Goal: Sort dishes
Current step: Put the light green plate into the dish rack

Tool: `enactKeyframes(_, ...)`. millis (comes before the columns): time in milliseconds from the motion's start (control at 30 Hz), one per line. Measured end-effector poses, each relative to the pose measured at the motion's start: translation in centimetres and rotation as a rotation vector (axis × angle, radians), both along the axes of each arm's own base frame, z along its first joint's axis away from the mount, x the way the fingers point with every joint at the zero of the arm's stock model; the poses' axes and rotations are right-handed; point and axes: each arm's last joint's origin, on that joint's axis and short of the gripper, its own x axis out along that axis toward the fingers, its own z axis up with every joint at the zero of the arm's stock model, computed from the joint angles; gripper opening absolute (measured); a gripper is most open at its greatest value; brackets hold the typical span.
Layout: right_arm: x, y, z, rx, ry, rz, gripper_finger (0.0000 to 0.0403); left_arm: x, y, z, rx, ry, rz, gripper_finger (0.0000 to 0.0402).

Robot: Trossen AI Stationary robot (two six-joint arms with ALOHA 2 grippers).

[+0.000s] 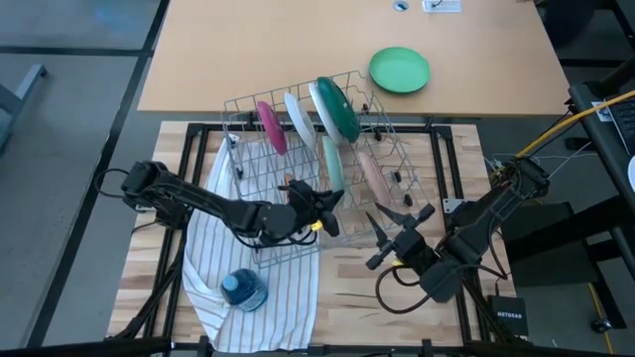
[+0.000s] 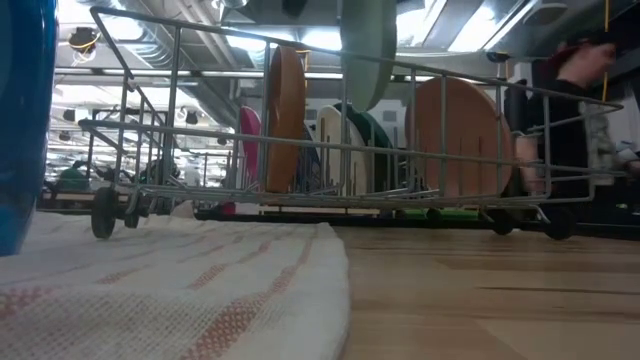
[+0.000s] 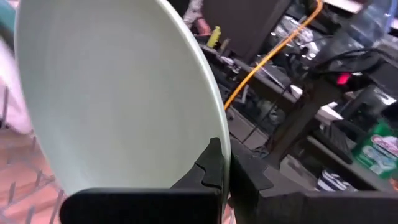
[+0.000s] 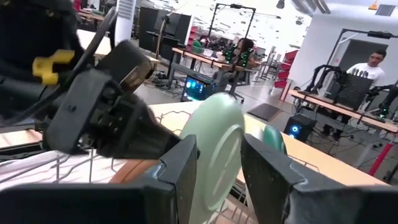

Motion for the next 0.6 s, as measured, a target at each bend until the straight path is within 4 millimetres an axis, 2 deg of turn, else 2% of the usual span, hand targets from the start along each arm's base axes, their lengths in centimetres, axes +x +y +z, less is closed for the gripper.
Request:
enactKeyframes(367,0.0,0.0,0.1,-0.041,0.043,-0.002,0.0129,2.3,-0.7,-3.0,-0.029,-0.066,0.021,0.0000)
enactKeyframes(600,0.0,0.0,1.3,-0.074,0.078,-0.002,0.0129,2.2,-1.6,-3.8,-0.035,-0.062,0.107,0.0000)
